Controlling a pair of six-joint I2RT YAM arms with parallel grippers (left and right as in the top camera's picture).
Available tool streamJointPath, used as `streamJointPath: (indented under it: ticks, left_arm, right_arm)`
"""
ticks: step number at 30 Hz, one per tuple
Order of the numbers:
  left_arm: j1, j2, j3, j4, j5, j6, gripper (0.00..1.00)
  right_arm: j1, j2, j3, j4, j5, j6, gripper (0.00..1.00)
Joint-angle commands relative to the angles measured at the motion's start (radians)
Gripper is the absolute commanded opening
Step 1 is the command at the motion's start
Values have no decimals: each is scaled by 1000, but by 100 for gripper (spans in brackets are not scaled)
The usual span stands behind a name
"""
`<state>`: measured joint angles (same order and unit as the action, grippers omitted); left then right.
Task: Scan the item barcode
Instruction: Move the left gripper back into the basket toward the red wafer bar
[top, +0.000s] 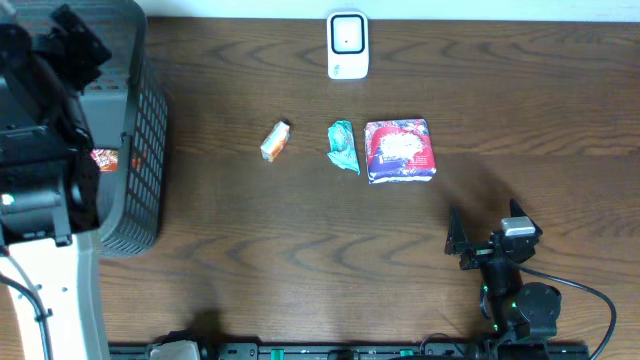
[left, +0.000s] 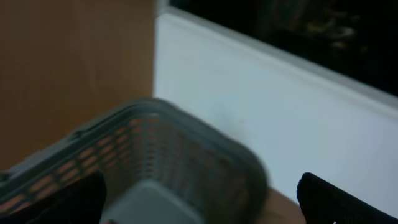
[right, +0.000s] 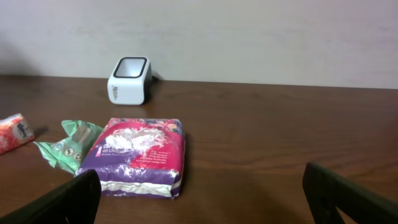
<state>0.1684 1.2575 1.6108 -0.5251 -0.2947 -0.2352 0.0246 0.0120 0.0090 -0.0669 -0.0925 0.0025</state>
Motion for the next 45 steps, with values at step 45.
streamJointPath:
  ticks: [45]
  left_arm:
    - [240,809,7,-140,-10,-586,98]
  right_arm:
    - [9,-5,-3,-3,5,-11,99]
